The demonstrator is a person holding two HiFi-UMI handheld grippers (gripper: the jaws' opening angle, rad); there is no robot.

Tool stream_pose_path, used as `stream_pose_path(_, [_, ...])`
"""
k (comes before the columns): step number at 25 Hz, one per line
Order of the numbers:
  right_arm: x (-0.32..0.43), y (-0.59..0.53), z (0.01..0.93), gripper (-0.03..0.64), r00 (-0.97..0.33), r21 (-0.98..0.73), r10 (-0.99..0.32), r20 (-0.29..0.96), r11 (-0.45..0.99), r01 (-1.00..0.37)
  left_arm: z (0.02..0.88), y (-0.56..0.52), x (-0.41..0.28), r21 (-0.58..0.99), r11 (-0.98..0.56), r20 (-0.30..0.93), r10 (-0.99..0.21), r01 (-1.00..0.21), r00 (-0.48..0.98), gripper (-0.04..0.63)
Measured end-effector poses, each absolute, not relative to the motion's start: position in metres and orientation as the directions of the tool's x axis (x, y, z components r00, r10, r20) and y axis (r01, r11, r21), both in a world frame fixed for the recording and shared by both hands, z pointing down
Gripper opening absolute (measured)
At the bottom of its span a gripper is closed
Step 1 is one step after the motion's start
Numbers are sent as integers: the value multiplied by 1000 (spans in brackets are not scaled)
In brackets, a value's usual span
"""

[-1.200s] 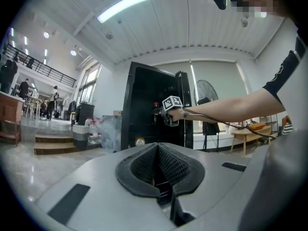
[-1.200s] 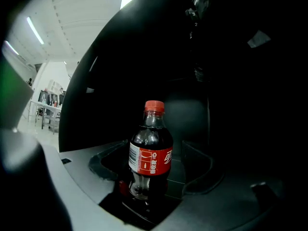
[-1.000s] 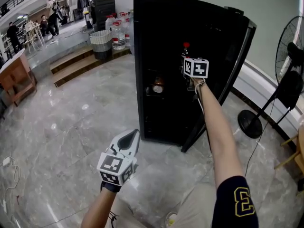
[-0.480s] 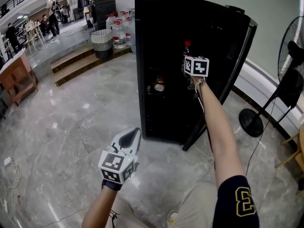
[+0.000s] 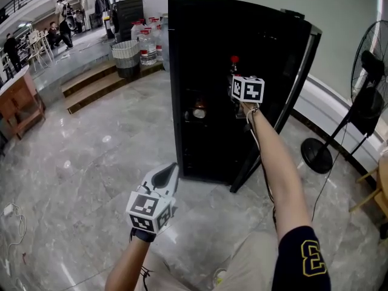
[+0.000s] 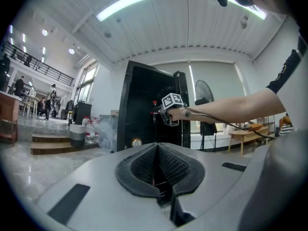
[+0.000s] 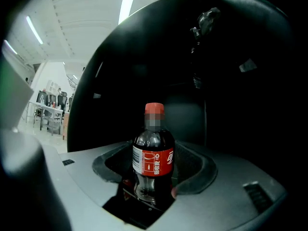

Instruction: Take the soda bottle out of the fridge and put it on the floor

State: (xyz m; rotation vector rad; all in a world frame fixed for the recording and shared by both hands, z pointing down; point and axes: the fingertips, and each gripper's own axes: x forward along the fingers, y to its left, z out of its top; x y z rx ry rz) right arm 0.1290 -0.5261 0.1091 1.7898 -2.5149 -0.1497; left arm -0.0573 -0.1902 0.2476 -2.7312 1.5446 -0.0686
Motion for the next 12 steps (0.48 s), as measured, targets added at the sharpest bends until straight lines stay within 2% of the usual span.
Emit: stream_pose_path(12, [123, -472, 105, 255, -410, 33, -911, -45, 409, -912, 243, -186, -45, -24, -542, 38, -840, -840, 541, 16])
